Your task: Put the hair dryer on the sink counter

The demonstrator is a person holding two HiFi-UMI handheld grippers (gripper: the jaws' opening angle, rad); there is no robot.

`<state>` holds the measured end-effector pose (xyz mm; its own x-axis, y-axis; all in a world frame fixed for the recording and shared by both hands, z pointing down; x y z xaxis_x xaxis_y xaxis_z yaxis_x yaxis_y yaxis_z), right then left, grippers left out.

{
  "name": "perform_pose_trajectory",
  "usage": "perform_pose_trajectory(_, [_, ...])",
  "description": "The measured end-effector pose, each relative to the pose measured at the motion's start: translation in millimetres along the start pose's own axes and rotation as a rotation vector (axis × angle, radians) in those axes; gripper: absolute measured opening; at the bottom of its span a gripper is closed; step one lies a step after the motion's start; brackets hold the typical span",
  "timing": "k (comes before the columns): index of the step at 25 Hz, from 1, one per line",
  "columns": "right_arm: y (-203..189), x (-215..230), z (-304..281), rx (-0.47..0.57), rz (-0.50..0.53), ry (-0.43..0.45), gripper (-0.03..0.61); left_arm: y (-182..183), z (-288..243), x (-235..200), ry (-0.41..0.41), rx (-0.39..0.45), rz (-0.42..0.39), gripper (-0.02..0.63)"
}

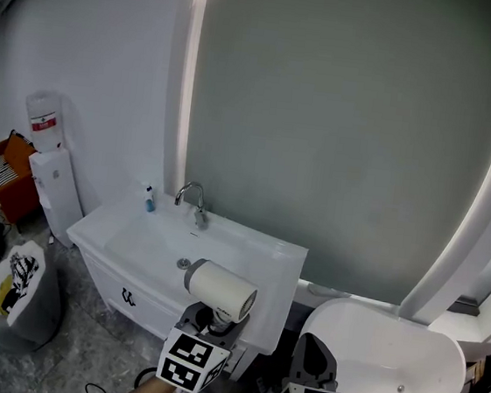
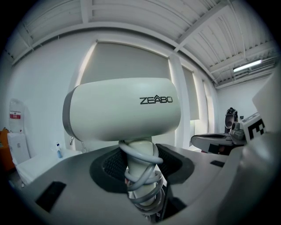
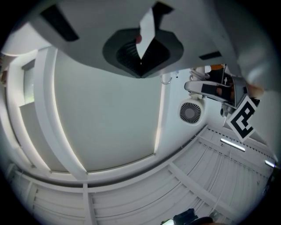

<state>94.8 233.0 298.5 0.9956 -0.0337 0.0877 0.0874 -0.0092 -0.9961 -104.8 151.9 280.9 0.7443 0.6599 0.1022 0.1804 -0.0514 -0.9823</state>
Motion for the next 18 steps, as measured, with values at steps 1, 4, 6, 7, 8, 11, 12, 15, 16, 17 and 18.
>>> perform_pose_trajectory(1, [-0.7,0.8,-6.6,0.001,0.001,-0.003,0.021,0.0,-5.6,-3.9,-0.003,0.002,-0.006,0.196])
perform_pose_trajectory(4, [-2.0,1.9,-29.5,0.003,0.006,-0.008,0.021,-0.3,-24.3,-17.6,-0.010,0.006,-0.014,0.195])
perform_pose_trajectory(6, [-2.7,2.8,-44.9,0.001,0.007,-0.013,0.021,-0.3,-37.9,-26.9,-0.017,0.006,-0.013,0.195])
perform_pose_trajectory(7, [-3.8,3.8,-52.4,-0.001,0.006,-0.015,0.021,-0.5,-44.7,-31.1,-0.021,0.006,-0.012,0.196])
perform_pose_trajectory(8, [-5.5,4.8,-59.9,-0.003,0.005,-0.018,0.021,-1.0,-51.1,-35.2,-0.025,0.005,-0.013,0.195])
perform_pose_trajectory(11, [-10.6,6.7,-81.2,-0.010,-0.001,-0.022,0.021,-3.3,-67.0,-47.4,-0.031,0.000,-0.012,0.196])
perform_pose_trajectory(12, [-11.5,7.4,-87.9,-0.011,-0.004,-0.023,0.021,-4.3,-71.9,-51.7,-0.030,-0.001,-0.011,0.195])
perform_pose_trajectory(15, [-13.1,9.7,-107.7,-0.017,-0.008,-0.032,0.021,-7.9,-88.4,-65.5,-0.032,-0.008,-0.003,0.195])
perform_pose_trajectory(16, [-13.2,9.8,-114.8,-0.019,-0.008,-0.038,0.021,-9.1,-94.1,-70.7,-0.037,-0.011,0.002,0.196])
perform_pose_trajectory(17, [-13.0,9.2,-121.9,-0.021,-0.010,-0.043,0.021,-10.2,-99.5,-76.3,-0.043,-0.014,0.006,0.195])
perform_pose_trajectory(18, [-12.4,8.1,-129.1,-0.023,-0.011,-0.048,0.021,-10.6,-104.8,-82.4,-0.048,-0.016,0.009,0.195])
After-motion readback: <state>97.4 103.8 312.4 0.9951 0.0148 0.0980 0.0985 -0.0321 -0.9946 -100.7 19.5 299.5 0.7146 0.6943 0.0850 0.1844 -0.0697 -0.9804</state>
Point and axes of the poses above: the fingertips, and each gripper's own axes: z backward along the fingers, x to its right, y out of its top, the point moved 9 cm from there along z, backward along the fingers, and after that the axes turned 7 degrees about -z, right-handed, at the moved point
